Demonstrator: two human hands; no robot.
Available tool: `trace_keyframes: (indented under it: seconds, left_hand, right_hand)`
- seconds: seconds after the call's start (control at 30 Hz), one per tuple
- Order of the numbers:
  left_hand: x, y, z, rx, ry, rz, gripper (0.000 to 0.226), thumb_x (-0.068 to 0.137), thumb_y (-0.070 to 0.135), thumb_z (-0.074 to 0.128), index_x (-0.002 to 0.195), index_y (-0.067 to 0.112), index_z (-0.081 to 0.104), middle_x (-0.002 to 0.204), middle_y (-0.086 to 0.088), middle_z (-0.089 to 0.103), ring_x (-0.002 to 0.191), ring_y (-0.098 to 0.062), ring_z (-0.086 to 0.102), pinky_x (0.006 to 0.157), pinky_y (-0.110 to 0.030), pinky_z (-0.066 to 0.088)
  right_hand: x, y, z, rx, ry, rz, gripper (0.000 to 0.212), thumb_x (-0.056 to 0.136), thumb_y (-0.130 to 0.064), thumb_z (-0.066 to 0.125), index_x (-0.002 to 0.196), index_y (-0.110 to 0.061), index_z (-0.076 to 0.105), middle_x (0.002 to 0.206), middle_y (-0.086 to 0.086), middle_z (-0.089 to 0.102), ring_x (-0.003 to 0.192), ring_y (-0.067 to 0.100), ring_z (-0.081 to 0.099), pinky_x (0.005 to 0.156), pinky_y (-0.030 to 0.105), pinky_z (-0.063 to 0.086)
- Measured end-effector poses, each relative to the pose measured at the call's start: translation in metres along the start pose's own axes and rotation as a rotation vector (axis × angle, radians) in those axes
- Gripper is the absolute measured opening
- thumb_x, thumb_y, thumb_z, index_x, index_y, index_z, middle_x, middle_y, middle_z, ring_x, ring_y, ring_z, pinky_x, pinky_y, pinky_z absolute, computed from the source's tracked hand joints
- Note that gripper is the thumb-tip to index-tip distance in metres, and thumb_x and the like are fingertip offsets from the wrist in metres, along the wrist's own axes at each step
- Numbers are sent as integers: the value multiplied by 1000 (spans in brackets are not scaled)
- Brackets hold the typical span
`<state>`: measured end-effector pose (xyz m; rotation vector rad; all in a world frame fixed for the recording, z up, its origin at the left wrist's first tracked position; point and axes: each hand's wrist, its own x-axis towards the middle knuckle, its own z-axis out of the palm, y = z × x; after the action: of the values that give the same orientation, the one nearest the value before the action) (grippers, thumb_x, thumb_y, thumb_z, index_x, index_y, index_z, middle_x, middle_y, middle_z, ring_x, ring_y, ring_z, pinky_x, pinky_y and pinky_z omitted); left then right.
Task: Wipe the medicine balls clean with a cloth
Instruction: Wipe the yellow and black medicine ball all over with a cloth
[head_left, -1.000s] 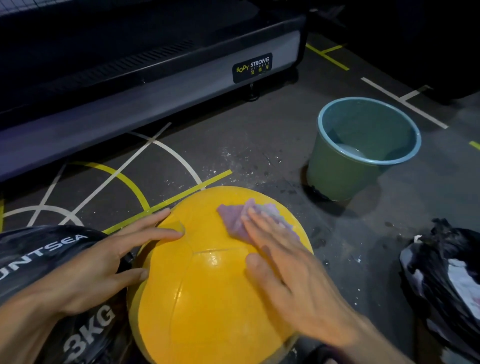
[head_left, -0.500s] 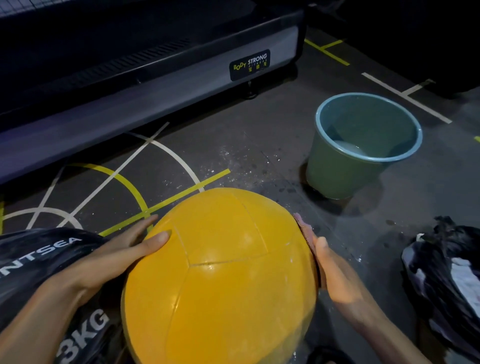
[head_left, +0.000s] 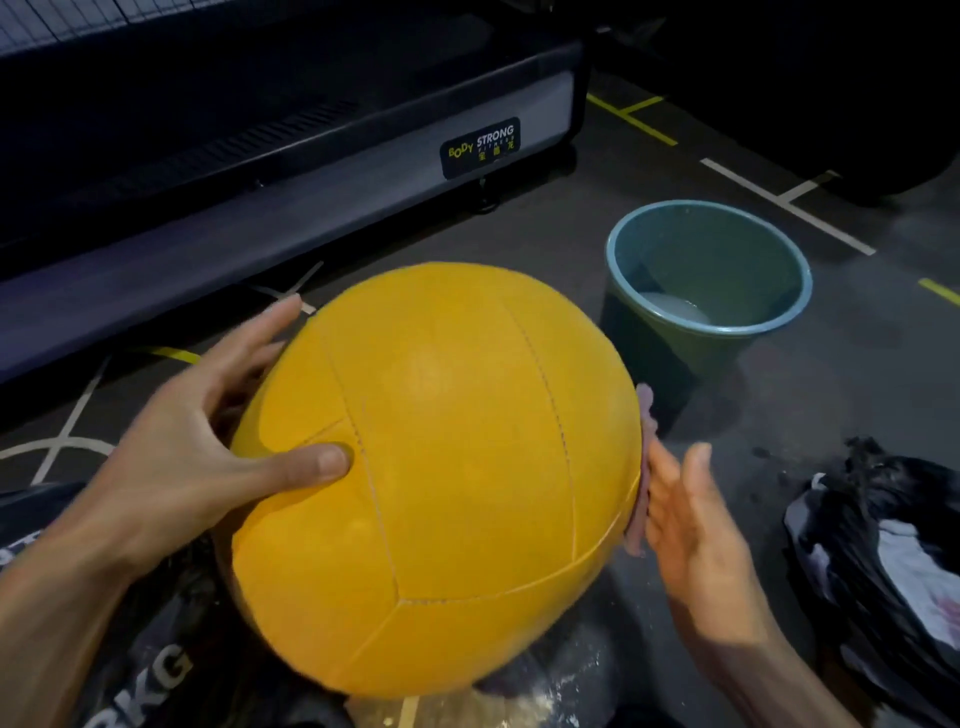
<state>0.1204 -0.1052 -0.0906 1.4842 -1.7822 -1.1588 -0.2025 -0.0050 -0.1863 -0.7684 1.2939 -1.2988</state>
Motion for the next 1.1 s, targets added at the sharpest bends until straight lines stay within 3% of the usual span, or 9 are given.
trace_keyframes:
  seconds: [0.1, 0.2, 0.43, 0.57, 0.7, 0.8, 0.9, 1.0, 1.1]
  left_hand:
    - [10, -8, -1, 74, -106, -2, 119, 41, 69, 90, 143, 71, 31, 148, 38, 42, 132, 9, 44, 103, -35, 44]
    - [7, -33, 16, 74, -305, -113, 116, 48, 73, 88, 144, 74, 23, 154, 38, 30, 143, -2, 37, 115, -43, 39]
    - [12, -40, 27, 159, -215, -82, 109, 52, 85, 75, 145, 73, 20, 153, 38, 23, 140, -1, 33, 111, -38, 38]
    - [15, -40, 35, 202, -195, -79, 111, 51, 87, 72, 147, 70, 20, 151, 36, 25, 134, -4, 37, 106, -37, 41]
    - [17, -46, 29, 192, -203, -130, 110, 54, 85, 76, 146, 71, 19, 156, 29, 26, 137, -10, 38, 108, -43, 42]
    - [11, -53, 23, 168, -222, -155, 111, 52, 82, 78, 145, 70, 20, 158, 23, 31, 139, -15, 42, 110, -51, 45]
    - [5, -56, 23, 164, -219, -158, 112, 52, 83, 78, 146, 68, 21, 158, 23, 31, 139, -16, 42, 109, -52, 46]
    - [7, -56, 27, 171, -206, -149, 112, 50, 85, 76, 146, 68, 21, 158, 23, 30, 138, -18, 42, 109, -53, 46]
    - [9, -57, 29, 178, -209, -144, 113, 49, 86, 76, 146, 67, 21, 158, 23, 29, 137, -18, 42, 109, -52, 45]
  right_hand:
    - [13, 1, 5, -45, 4, -29, 56, 101, -66, 21, 152, -47, 35, 149, -32, 45, 140, -7, 40, 112, 28, 33]
    - [16, 18, 12, -98, 0, -33, 50, 100, -68, 25, 148, -55, 32, 144, -47, 38, 140, -14, 33, 113, 20, 31]
    - [17, 23, 20, -143, 104, -63, 53, 106, -60, 23, 156, -44, 24, 155, -38, 28, 142, -18, 25, 128, 36, 16]
    - [-11, 18, 43, -416, 45, -172, 70, 88, -87, 17, 153, -60, 12, 157, -45, 7, 149, -13, 5, 127, 42, 7]
    - [-35, 52, 55, -817, -45, -545, 70, 104, -58, 30, 161, -19, 23, 170, -8, 13, 158, 19, 11, 122, 54, 24]
    - [-27, 66, 39, -986, -112, -624, 64, 107, -49, 31, 162, -16, 23, 171, 0, 13, 157, 24, 14, 121, 57, 30]
    - [1, 56, 26, -823, 10, -457, 65, 105, -51, 23, 163, -28, 4, 171, -10, -1, 158, 14, 0, 125, 56, 16]
    - [28, 34, 29, -616, 119, -214, 65, 99, -67, 15, 158, -49, -4, 166, -29, -7, 153, -5, -6, 128, 52, 9]
    - [10, 21, 56, -682, 46, -362, 66, 101, -63, 20, 161, -41, 5, 168, -24, -5, 155, 1, -6, 127, 42, 3]
